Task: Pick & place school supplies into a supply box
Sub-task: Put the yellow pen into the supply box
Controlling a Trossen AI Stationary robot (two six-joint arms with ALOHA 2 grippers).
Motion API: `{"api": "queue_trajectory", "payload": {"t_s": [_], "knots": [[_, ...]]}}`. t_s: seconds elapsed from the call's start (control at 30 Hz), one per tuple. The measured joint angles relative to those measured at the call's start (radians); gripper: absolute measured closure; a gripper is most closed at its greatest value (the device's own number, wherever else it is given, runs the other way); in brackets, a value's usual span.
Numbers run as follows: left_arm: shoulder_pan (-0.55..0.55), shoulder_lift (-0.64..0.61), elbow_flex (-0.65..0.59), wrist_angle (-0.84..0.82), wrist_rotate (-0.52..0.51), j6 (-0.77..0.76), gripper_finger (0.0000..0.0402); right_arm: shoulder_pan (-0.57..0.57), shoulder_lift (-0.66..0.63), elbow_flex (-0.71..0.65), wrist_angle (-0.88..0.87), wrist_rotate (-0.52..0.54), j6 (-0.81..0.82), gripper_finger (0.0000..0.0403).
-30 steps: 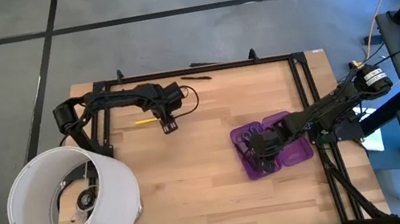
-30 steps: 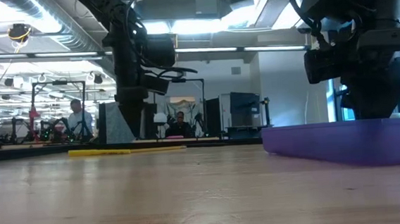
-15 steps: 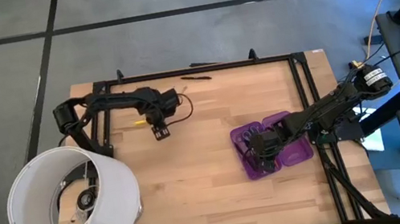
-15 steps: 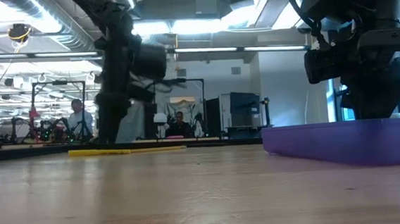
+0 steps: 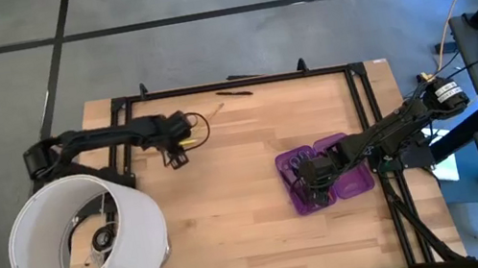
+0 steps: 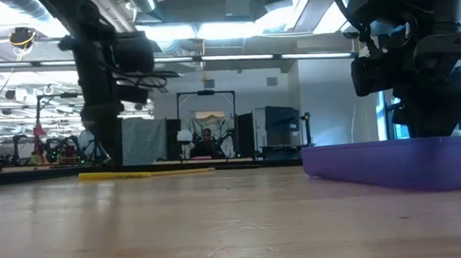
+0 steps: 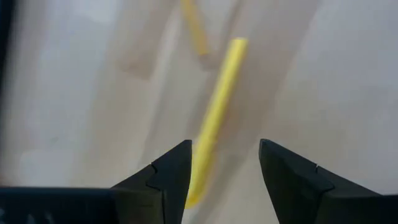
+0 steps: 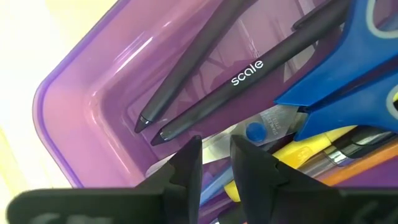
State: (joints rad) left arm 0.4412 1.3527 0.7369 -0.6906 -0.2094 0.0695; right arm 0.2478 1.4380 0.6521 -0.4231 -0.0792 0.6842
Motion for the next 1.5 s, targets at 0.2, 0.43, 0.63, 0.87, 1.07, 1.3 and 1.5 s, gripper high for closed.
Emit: {"api": "queue_trajectory", "payload": {"t_s": [0.2,0.43,0.63,0.87,1.07,1.3,1.5], "knots": [[0.002,-0.034,-0.002,-0.021,-0.246,0.038,0.0224,0.0,0.0,0.0,0.006,0.001,0.018,0.0313],[0.002,-0.033,-0.002,0.015,-0.196,-0.002,0.0224,0.0,0.0,0.0,0.007,0.001,0.016,0.0313],[0.007,-0.033,-0.002,-0.031,-0.054,0.084,0.0234,0.0,0.0,0.0,0.007,0.0,0.014,0.0313],[0.066,-0.033,-0.019,-0.068,-0.007,0.204,0.0248,0.0,0.0,0.0,0.008,0.0,0.014,0.0313],[0.12,-0.033,-0.072,-0.012,0.077,0.28,0.0259,0.0,0.0,0.0,0.009,0.0,0.014,0.0313],[0.149,-0.032,-0.118,0.059,0.082,0.32,0.0263,-0.001,0.0,0.0,0.01,0.0,0.014,0.0313],[0.175,-0.01,-0.154,0.072,0.09,0.349,0.0265,0.0,0.0,0.0,0.01,0.0,0.01,0.0313]]}}
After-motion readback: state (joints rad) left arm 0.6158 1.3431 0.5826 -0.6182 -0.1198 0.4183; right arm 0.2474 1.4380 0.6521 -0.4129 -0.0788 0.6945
